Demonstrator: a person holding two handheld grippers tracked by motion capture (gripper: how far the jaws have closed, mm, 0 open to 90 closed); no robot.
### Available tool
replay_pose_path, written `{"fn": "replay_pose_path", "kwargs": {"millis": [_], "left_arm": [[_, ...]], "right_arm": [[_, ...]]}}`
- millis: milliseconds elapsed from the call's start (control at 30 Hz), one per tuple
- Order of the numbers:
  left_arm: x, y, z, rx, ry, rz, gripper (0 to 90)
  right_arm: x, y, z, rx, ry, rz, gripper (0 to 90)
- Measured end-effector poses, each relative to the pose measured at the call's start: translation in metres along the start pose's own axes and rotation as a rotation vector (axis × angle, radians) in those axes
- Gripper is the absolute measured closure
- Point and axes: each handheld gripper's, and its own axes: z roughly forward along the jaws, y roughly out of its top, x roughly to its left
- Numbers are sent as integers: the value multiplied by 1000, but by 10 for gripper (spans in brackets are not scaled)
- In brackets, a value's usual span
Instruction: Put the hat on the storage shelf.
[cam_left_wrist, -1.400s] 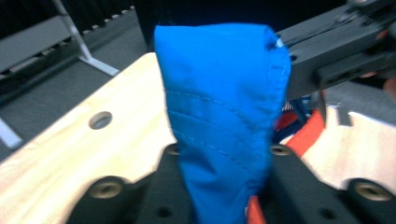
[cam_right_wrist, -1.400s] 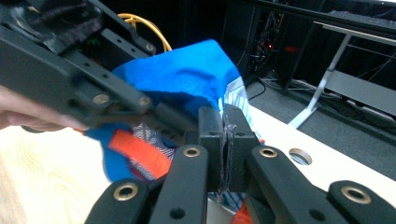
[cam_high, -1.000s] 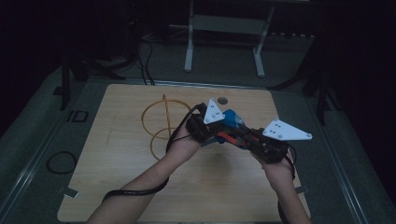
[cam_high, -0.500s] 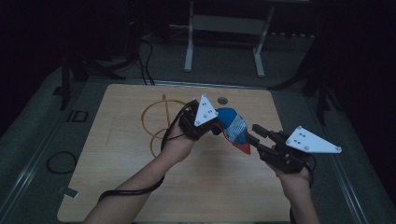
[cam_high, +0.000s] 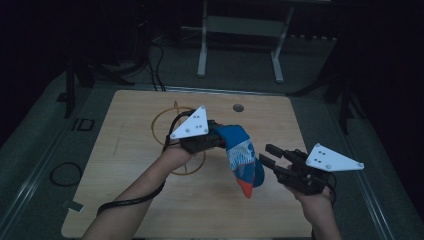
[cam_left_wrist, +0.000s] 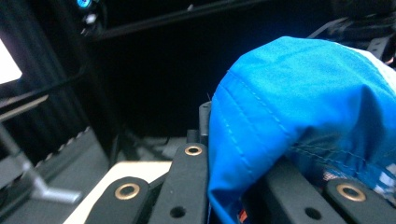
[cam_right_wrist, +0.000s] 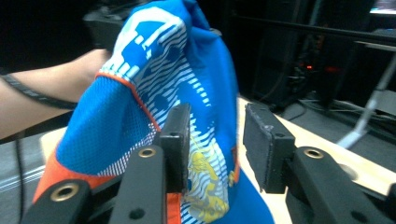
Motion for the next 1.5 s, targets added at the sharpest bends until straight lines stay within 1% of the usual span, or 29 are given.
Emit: {"fn": "replay_pose_path", "kwargs": {"millis": [33, 67, 100, 167, 267, 400, 467, 500, 533, 600, 633, 667, 700, 733, 767, 800, 833, 867, 933, 1000, 1067, 1100, 1200, 1233, 1267, 1300, 1400, 1467, 1500], "left_arm": [[0, -2, -1, -26, -35, -2, 900], [-1, -5, -2, -43, -44, 14, 900], [0, -6, -3, -61, -78, 10, 900], [0, -8, -4, -83, -103, 15, 900], [0, -12, -5, -127, -195, -14, 900], [-2, -15, -3, -145, -222, -11, 900], [-4, -16, -2, -143, -236, -9, 900], [-5, -16, -1, -138, -241, 2, 900], [-5, -16, 0, -130, -240, 7, 900], [-7, -16, 2, -130, -259, 9, 900], [-8, -16, 3, -127, -257, 12, 900], [-8, -15, 3, -126, -266, 13, 900], [-9, -15, 4, -126, -263, 18, 900], [-8, -15, 3, -126, -262, 17, 900], [-8, -16, 3, -125, -264, 14, 900], [-8, -16, 3, -127, -259, 13, 900], [-8, -17, 2, -126, -265, 7, 900], [-8, -17, 1, -123, -260, 11, 900], [-8, -17, 0, -128, -260, 12, 900], [-8, -17, -1, -122, -245, 13, 896], [-8, -17, -2, -127, -243, 9, 893], [-8, -16, -3, -120, -231, 1, 874], [-7, -13, -6, -57, -213, -79, 765], [-7, -12, -7, -44, -215, -87, 742], [-7, -11, -9, -39, -205, -83, 708], [-7, -10, -11, -31, -192, -84, 635], [-8, -8, -18, -36, -152, -72, 548], [-8, -7, -22, -24, -116, -54, 516], [-8, -6, -24, -17, -112, -53, 503]], "right_arm": [[2, -1, 1, 0, 10, -1, 605], [6, -1, 1, 4, 24, -3, 596], [10, -2, 3, 4, 41, -10, 592], [15, -2, 4, 8, 58, -21, 577], [21, -3, 8, 18, 76, -45, 564], [22, -3, 12, 22, 87, -39, 552], [22, -2, 14, 27, 95, -53, 545], [22, -1, 16, 32, 97, -60, 541], [22, -1, 17, 35, 105, -64, 534], [23, 0, 21, 46, 117, -81, 525], [23, 0, 23, 53, 131, -83, 525], [22, 0, 24, 57, 145, -80, 531], [21, 0, 27, 66, 152, -76, 617], [21, -1, 28, 73, 143, -84, 644], [20, -2, 29, 81, 135, -90, 710], [20, -2, 28, 83, 123, -93, 820], [20, -2, 27, 78, 114, -85, 884], [19, -3, 27, 74, 112, -82, 900], [18, -2, 25, 77, 101, -88, 900], [18, -2, 24, 73, 100, -77, 900], [17, -1, 22, 71, 93, -73, 900], [16, 0, 21, 66, 99, -67, 900], [13, 1, 18, 57, 94, -51, 900], [12, 1, 18, 56, 87, -49, 900], [11, 1, 17, 55, 84, -45, 900], [9, 2, 16, 49, 80, -40, 900], [6, 4, 12, 38, 63, -32, 900], [4, 6, 10, 33, 61, -27, 900], [3, 7, 8, 28, 56, -28, 900]]}}
